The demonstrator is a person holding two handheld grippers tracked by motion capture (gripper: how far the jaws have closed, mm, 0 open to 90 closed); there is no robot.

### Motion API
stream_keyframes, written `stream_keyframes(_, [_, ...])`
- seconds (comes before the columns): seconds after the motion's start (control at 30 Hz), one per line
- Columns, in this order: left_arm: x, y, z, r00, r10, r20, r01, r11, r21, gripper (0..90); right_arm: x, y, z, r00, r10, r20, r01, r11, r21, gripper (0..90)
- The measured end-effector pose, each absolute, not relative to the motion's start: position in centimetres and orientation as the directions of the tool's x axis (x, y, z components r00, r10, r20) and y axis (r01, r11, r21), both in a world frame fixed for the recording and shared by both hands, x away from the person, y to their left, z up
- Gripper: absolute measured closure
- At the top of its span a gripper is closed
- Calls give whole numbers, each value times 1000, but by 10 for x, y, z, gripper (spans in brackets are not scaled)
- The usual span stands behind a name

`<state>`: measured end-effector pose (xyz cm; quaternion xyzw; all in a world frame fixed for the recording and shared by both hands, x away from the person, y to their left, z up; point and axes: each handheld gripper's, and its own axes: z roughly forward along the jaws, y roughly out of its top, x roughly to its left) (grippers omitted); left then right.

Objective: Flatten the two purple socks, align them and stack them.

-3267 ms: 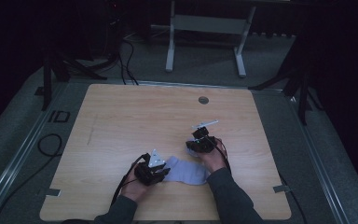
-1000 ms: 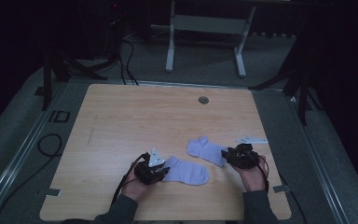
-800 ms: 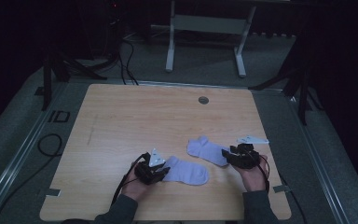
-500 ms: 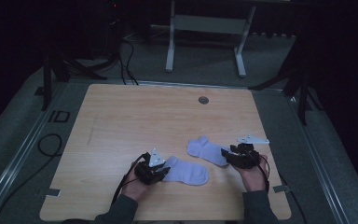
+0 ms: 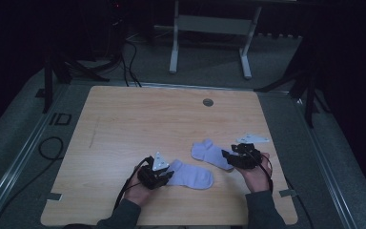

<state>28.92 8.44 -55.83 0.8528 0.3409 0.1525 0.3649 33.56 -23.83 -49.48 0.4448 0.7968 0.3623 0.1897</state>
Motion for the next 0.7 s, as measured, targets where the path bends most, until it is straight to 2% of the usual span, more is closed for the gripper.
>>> stream_keyframes(0.2, [289,85,-558,722,692,6,472,-498,728,674,339,-229,-492,-557,831,9,559,367,744,487])
stream_keyframes(0.53, [290,86,-558,725,688,-19,484,-490,725,681,356,-204,-496,-613,790,-25,540,442,716,513])
stream_keyframes(0.7, [290,86,-558,725,688,-19,484,-490,725,681,366,-190,-502,-646,762,-40,533,488,691,478])
